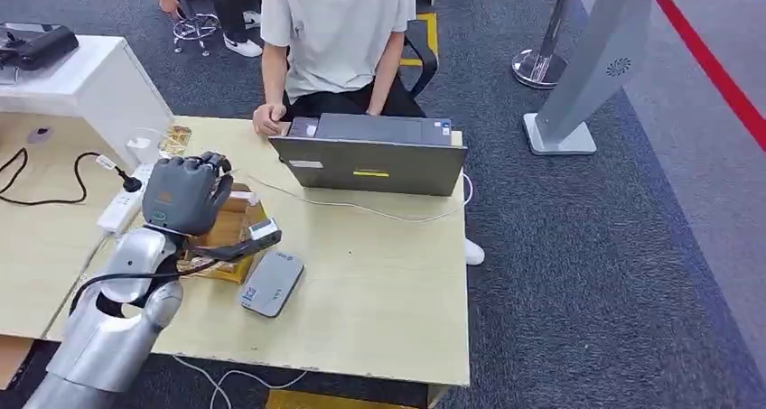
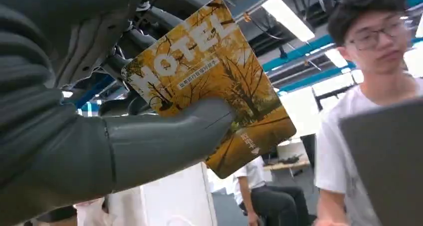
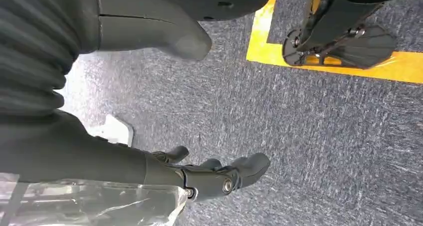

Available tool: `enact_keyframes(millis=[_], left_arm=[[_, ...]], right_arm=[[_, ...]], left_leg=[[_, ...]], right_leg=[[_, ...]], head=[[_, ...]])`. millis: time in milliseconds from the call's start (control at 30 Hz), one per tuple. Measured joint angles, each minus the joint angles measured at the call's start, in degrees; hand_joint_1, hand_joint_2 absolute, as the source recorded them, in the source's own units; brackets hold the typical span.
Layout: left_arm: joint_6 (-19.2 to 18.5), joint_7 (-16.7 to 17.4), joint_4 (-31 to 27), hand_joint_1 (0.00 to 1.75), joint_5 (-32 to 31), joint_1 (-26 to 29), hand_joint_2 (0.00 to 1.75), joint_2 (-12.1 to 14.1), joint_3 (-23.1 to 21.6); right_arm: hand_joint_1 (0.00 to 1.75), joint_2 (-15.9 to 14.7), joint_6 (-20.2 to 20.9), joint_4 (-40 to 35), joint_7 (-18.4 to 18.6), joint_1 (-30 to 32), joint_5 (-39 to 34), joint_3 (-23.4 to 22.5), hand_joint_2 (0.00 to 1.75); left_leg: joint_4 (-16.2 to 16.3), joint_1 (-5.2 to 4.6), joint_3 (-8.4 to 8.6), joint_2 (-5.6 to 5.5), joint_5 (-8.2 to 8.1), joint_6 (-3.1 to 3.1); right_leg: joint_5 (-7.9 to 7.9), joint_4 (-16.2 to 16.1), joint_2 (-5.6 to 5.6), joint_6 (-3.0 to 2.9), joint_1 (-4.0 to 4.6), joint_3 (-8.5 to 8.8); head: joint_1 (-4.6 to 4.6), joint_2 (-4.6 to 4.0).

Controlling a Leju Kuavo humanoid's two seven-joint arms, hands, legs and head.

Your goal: Pass the card to the sensor for recognition and then transmit it.

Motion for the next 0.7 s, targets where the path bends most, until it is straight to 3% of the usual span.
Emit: enact_keyframes(millis=[167,533,700], left_arm=[[-6.7,0.0,-5.4,1.75,1.0,4.0,1.75,3.0,-5.3],[-22.8,2.2,-9.5,1.75,2.4,10.1,1.75,11.6,-14.5],[-25.6,4.8,-9.5,1.75,2.4,11.1,1.75,13.3,-16.0]], right_arm=[[0.00,0.1,-0.7,0.0,0.0,0.2,-0.6,-1.5,1.75],[0.00,0.1,-1.6,0.0,0.8,0.6,-1.8,-4.4,1.75],[0.00,0.2,-1.6,0.0,1.1,0.7,-1.6,-5.1,1.75]], left_leg=[[0.0,0.00,-0.02,-0.02,0.00,0.00],[0.0,0.00,-0.01,-0.02,0.00,0.00],[0.0,0.00,-0.01,-0.03,0.00,0.00]], right_leg=[[-0.01,0.0,-0.02,0.01,0.00,0.00],[-0.02,0.0,-0.03,0.01,0.00,0.00],[-0.02,0.0,-0.04,0.01,0.00,0.00]], head=[[0.02,0.00],[0.02,0.00],[0.04,0.00]])
